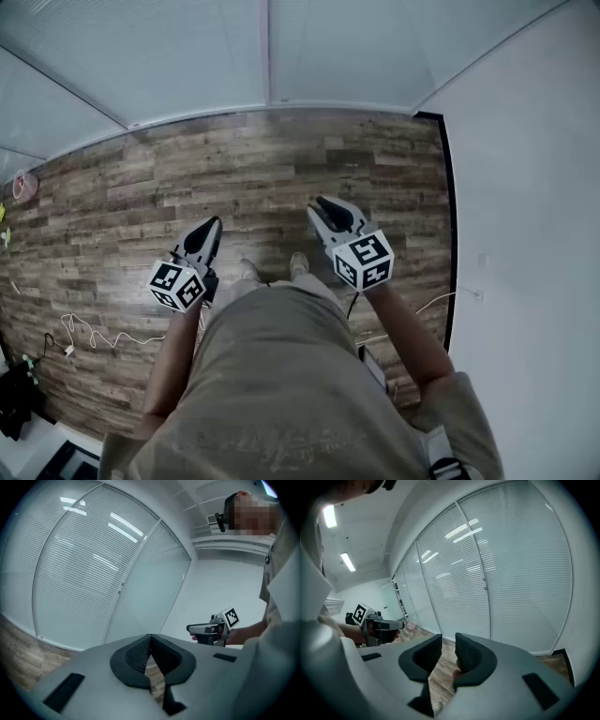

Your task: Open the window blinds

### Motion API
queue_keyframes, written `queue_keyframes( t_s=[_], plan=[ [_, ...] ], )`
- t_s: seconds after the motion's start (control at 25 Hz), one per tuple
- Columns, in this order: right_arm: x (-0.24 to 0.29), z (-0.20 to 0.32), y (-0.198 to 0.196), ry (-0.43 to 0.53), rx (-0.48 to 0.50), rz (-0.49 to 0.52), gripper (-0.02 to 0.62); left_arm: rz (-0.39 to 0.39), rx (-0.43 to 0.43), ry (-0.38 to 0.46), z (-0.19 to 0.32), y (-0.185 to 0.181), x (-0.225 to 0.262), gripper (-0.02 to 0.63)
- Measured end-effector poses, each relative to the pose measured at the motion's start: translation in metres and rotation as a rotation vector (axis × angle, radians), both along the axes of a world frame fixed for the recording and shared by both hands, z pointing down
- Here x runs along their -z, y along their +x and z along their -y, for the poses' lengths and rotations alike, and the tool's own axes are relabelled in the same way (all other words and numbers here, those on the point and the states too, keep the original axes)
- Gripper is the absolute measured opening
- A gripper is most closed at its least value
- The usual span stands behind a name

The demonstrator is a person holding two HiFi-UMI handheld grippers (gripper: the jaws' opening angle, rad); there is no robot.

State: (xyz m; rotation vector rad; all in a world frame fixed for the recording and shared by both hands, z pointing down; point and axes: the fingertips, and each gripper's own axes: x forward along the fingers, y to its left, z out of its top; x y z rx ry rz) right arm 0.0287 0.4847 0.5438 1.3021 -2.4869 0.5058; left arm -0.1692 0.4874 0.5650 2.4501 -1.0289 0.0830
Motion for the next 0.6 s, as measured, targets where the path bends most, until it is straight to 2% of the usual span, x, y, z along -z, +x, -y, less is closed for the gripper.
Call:
queue_keyframes(
  t_s=[0.12, 0.24, 0.4, 0.6],
  plan=[
    [-0.003, -0.032, -0.007, -0.039, -0.074, 0.03, 0.097, -0.003, -0.048, -0.04, -0.02, -0.005, 0.0, 0.015],
    [0.0, -0.05, -0.014, -0.052, -0.107, 0.046, 0.097, 0.001, -0.082, -0.06, -0.033, -0.006, 0.0, 0.015],
    [0.008, -0.047, -0.013, -0.038, -0.123, 0.053, 0.097, -0.003, -0.1, -0.065, -0.029, 0.0, 0.002, 0.015],
    [0.026, -0.049, -0.01, -0.013, -0.149, 0.126, 0.097, -0.008, -0.112, -0.051, -0.034, 0.009, 0.006, 0.015]
  ],
)
